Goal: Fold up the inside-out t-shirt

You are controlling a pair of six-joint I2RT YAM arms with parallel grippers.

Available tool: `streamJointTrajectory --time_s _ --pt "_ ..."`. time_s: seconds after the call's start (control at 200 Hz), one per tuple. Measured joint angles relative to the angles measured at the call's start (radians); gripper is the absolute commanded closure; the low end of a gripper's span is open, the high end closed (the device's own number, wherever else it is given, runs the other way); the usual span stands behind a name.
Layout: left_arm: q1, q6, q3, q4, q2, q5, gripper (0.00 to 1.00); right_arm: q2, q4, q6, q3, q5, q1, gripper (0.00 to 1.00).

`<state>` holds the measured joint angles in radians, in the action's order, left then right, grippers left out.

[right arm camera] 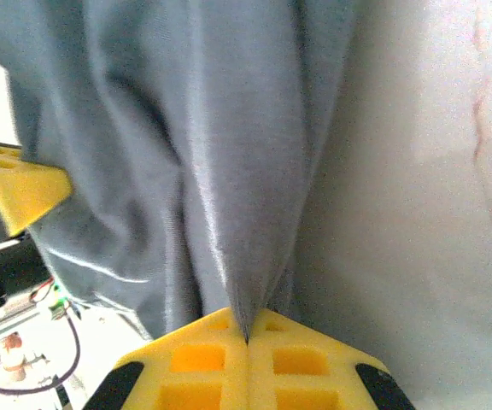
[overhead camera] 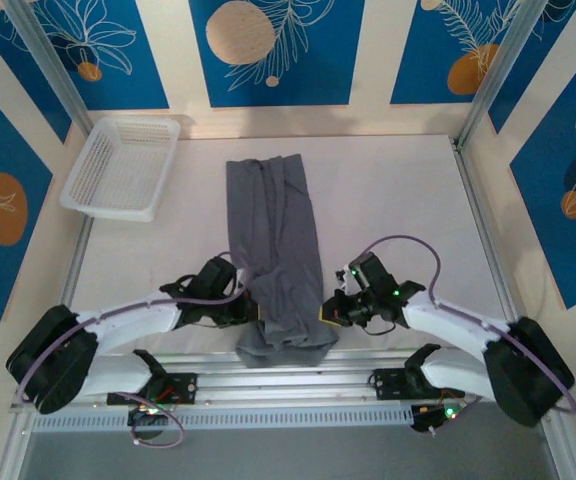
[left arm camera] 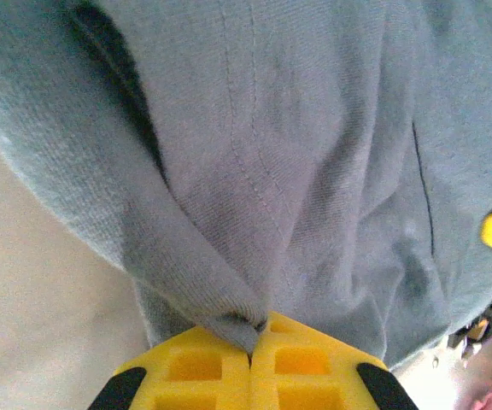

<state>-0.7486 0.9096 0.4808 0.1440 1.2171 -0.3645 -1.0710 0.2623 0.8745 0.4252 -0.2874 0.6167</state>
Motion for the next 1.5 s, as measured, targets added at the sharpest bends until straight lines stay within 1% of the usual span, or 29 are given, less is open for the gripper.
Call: streamJointTrajectory --time_s 0.075,0.15,0.27,0.38,0.455,0.53,0.735,0.855,0.89,0.925,0.985,1.03,1.11,1.15,1.25,1.345,1.395,1.43,1.465,1.5 --pt "-0.014 0.018 0.005 0.034 -0.042 0.025 1.0 0.065 0.065 0.009 0.03 0.006 -0.004 1.0" --pt "-0.012 0.025 0.039 0.087 -0.074 0.07 1.0 0.067 0.117 0.006 0.099 0.015 -0.03 1.0" --pt "0.023 0.01 0.175 0.162 -0.089 0.139 1.0 -0.03 0.166 -0.038 0.278 0.03 -0.109 1.0" --pt "0.116 -0.024 0.311 0.165 -0.065 0.177 1.0 -0.163 0.171 -0.099 0.459 0.055 -0.181 1.0" --pt "0.186 -0.054 0.396 0.147 0.001 0.187 1.0 -0.265 0.176 -0.142 0.587 0.068 -0.22 1.0" --pt "0.243 -0.086 0.475 0.124 0.1 0.187 1.0 -0.378 0.173 -0.178 0.722 0.074 -0.25 1.0" --pt "0.366 -0.14 0.699 0.039 0.446 0.145 1.0 -0.716 0.213 -0.25 1.11 0.074 -0.299 1.0" --pt "0.422 -0.146 0.77 0.005 0.581 0.132 1.0 -0.901 0.248 -0.27 1.315 0.078 -0.315 1.0" --pt "0.438 -0.146 0.782 -0.002 0.608 0.13 0.92 -0.945 0.257 -0.275 1.363 0.078 -0.32 1.0" --pt "0.455 -0.148 0.794 -0.011 0.629 0.129 0.85 -0.991 0.268 -0.283 1.414 0.078 -0.326 0.95" --pt "0.48 -0.151 0.814 -0.027 0.661 0.125 0.78 -1.065 0.297 -0.301 1.506 0.078 -0.335 0.75" --pt "0.501 -0.161 0.846 -0.037 0.695 0.119 0.7 -1.125 0.317 -0.32 1.587 0.075 -0.342 0.59" --pt "0.529 -0.16 0.91 -0.062 0.757 0.097 0.52 -1.238 0.381 -0.357 1.777 0.06 -0.357 0.48" --pt "0.542 -0.149 0.938 -0.082 0.783 0.085 0.47 -1.296 0.417 -0.372 1.888 0.043 -0.368 0.46" --pt "0.571 -0.15 0.952 -0.105 0.796 0.059 0.4 -1.397 0.544 -0.409 2.123 0.014 -0.402 0.43" --pt "0.591 -0.16 0.925 -0.115 0.76 0.051 0.39 -1.422 0.708 -0.469 2.262 0.007 -0.431 0.43" --pt "0.594 -0.161 0.88 -0.118 0.715 0.05 0.39 -1.416 0.782 -0.499 2.289 0.007 -0.444 0.45" --pt "0.592 -0.161 0.837 -0.117 0.671 0.05 0.39 -1.403 0.824 -0.521 2.278 0.01 -0.45 0.45" --pt "0.589 -0.162 0.787 -0.117 0.619 0.05 0.39 -1.374 0.853 -0.546 2.223 0.013 -0.451 0.45" --pt "0.582 -0.168 0.743 -0.114 0.576 0.051 0.4 -1.327 0.856 -0.568 2.113 0.018 -0.447 0.44"
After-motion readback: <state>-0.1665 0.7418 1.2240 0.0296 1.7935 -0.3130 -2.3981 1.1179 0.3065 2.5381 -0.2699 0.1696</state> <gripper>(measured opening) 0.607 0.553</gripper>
